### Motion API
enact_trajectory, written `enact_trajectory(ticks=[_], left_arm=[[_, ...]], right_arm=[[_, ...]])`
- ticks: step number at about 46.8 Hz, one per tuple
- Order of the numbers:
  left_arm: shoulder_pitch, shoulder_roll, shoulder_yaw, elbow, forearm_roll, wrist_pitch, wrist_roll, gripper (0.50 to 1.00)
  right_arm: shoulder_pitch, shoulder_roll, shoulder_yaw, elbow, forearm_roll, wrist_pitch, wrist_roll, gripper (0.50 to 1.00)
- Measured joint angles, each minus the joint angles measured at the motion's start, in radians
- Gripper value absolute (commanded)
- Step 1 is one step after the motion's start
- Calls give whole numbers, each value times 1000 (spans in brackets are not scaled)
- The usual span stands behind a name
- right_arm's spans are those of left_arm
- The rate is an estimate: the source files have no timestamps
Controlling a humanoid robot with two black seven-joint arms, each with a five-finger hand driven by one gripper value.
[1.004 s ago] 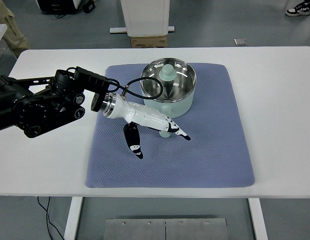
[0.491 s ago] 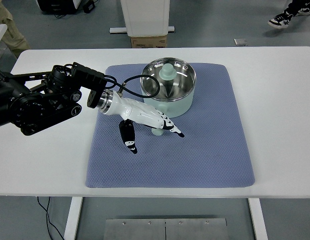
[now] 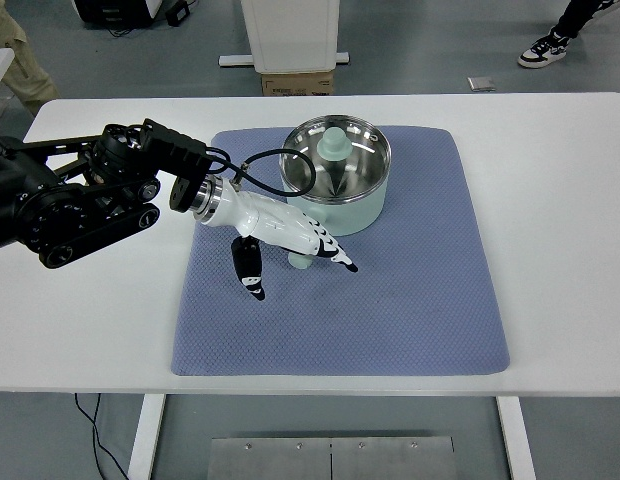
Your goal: Rotate green pot handle
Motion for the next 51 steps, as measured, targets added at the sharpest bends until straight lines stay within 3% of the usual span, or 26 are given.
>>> enact_trajectory(ticks=[26,51], left_arm=[[-6,1,-2,24,120,4,0,1000],[-11,21,-2,31,209,62,0,1000]], right_arm=[[0,0,-1,0,0,0,0,1000],[0,0,-1,0,0,0,0,1000]])
